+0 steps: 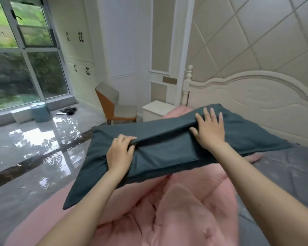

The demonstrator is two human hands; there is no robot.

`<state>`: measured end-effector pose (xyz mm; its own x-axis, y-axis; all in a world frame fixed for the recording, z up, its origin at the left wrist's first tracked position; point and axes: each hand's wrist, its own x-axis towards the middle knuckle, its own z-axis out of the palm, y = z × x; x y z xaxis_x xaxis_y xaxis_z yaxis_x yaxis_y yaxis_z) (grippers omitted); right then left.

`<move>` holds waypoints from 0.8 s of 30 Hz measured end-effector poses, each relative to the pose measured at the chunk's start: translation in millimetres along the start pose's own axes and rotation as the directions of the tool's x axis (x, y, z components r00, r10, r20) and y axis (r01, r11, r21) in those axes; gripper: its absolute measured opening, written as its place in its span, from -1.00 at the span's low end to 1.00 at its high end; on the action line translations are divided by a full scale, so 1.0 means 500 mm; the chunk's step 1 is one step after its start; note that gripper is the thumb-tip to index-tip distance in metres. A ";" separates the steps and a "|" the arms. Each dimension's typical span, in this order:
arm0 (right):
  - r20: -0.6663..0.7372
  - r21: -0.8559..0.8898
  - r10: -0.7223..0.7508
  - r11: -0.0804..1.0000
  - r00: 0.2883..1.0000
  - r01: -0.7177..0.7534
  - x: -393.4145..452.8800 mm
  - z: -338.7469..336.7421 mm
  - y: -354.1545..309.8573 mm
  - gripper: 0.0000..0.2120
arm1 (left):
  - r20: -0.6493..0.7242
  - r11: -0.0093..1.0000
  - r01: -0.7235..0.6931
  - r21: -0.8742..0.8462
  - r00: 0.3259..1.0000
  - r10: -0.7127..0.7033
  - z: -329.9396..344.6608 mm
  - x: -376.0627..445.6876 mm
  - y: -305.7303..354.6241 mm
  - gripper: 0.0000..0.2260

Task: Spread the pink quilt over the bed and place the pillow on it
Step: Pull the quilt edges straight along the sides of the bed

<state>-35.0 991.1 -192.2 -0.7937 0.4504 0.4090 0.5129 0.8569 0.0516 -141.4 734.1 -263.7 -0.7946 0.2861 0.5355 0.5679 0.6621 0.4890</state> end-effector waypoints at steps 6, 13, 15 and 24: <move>0.487 -0.068 0.000 0.997 0.873 0.037 -0.089 0.201 0.015 -0.41 | 0.364 0.983 0.182 -0.002 0.916 -0.168 0.154 -0.069 -0.089 -0.49; 0.729 0.019 0.067 0.993 0.681 -0.118 -0.272 0.368 0.093 -0.55 | 0.544 0.975 0.222 -0.025 0.821 -0.173 0.286 -0.208 -0.129 -0.55; 0.761 0.019 0.108 0.982 0.640 -0.188 -0.297 0.393 0.100 -0.53 | 0.563 0.979 0.200 -0.048 0.815 -0.139 0.304 -0.227 -0.124 -0.56; 0.820 0.076 0.210 0.882 0.533 -0.465 -0.376 0.520 0.023 0.03 | 0.689 0.967 0.255 -0.009 0.702 -0.179 0.391 -0.349 -0.157 -0.55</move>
<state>35.1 981.6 -505.3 -0.5834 0.6252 -0.5184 0.7965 0.5654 -0.2144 -89.0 767.6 -530.1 -0.8073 0.5599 -0.1863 0.3483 0.7070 0.6155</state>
